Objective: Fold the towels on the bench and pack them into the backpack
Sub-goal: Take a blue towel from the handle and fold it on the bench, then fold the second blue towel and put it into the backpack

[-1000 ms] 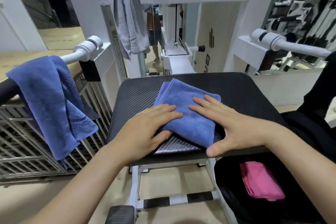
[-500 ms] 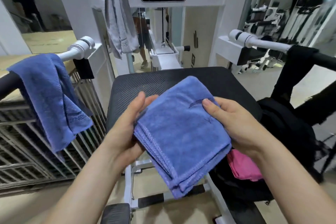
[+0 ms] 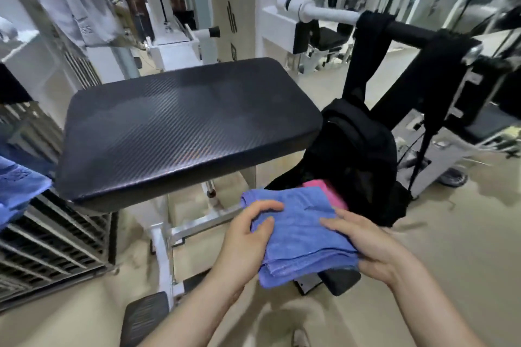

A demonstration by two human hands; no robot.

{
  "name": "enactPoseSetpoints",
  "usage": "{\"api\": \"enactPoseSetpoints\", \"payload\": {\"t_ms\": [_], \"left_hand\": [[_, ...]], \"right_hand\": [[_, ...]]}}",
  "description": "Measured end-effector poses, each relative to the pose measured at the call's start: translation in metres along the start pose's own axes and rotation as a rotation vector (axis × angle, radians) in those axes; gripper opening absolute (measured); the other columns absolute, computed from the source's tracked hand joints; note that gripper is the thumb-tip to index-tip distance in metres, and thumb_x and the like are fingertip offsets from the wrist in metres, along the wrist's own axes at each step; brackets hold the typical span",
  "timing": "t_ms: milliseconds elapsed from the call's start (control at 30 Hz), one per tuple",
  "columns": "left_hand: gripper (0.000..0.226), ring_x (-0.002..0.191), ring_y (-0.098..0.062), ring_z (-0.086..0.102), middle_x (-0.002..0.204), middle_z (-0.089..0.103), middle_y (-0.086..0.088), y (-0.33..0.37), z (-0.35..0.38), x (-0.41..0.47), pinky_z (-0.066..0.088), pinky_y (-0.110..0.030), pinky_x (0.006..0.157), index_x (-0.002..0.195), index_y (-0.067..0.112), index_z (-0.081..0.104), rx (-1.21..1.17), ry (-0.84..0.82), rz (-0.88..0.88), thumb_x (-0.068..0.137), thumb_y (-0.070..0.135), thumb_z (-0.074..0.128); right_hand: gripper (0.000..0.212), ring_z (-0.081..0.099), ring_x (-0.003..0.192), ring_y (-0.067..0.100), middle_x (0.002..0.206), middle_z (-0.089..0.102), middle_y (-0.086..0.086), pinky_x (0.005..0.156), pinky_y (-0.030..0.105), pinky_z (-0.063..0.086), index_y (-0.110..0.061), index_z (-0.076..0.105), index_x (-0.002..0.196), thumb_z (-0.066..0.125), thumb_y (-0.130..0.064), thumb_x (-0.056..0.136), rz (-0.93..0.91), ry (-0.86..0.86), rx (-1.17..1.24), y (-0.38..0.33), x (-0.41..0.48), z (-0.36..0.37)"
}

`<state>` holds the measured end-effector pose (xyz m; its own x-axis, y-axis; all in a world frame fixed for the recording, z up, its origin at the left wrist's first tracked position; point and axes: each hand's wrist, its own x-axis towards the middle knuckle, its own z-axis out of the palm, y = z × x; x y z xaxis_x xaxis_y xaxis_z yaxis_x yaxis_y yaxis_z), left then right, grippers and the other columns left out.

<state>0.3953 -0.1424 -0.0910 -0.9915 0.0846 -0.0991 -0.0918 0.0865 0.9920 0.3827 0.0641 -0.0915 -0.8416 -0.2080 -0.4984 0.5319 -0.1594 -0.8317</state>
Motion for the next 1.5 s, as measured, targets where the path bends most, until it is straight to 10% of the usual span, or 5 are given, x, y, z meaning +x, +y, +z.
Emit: {"api": "enactPoseSetpoints", "payload": {"t_ms": [267,533,767,1200,1500], "left_hand": [[0.062,0.103,-0.030,0.064,0.121,0.061,-0.012,-0.072,0.062,0.088,0.055,-0.039,0.084,0.115,0.023,0.061,-0.313,-0.015,-0.507,0.058,0.002,0.068],[0.038,0.131,-0.032,0.036,0.138,0.046,-0.001,-0.141,0.071,0.200,0.040,-0.037,0.101,0.114,0.044,0.060,1.032,0.039,-0.267,0.080,0.027,0.055],[0.066,0.111,-0.029,0.059,0.120,0.064,-0.005,-0.171,0.058,0.230,0.045,-0.028,0.082,0.124,0.035,0.057,1.006,-0.149,-0.374,0.061,0.026,0.037],[0.050,0.105,-0.030,0.058,0.110,0.056,-0.011,-0.149,0.058,0.209,0.041,-0.026,0.073,0.128,0.024,0.049,1.110,-0.227,-0.338,0.079,0.015,0.050],[0.027,0.096,-0.026,0.062,0.095,0.066,0.000,-0.075,0.019,0.128,0.045,-0.031,0.071,0.111,0.028,0.065,1.088,-0.118,-0.067,0.095,0.026,0.043]], "right_hand": [[0.035,0.048,0.047,0.014,0.078,0.058,0.010,0.046,0.022,0.036,-0.017,0.063,0.119,0.051,0.003,0.092,0.043,0.187,-0.097,0.043,0.058,-0.076],[0.022,0.045,0.031,0.007,0.043,0.050,0.001,0.035,0.015,0.036,0.002,0.058,0.112,0.039,0.002,0.100,0.078,0.331,0.233,0.035,0.173,-0.119],[0.044,0.054,0.121,0.027,0.137,0.053,0.010,0.105,0.038,0.043,-0.017,0.050,0.135,0.049,0.000,0.094,-0.066,0.630,0.024,0.052,0.260,-0.120],[0.073,0.020,0.138,0.039,0.154,0.024,0.016,0.108,0.047,0.029,-0.035,0.012,0.152,0.046,-0.040,0.087,0.461,0.289,-1.196,0.090,0.257,-0.124],[0.021,0.062,0.074,0.016,0.080,0.067,0.003,0.069,0.023,0.045,-0.017,0.070,0.095,0.053,-0.004,0.091,-0.280,0.358,-0.622,0.012,0.154,-0.047]]}}
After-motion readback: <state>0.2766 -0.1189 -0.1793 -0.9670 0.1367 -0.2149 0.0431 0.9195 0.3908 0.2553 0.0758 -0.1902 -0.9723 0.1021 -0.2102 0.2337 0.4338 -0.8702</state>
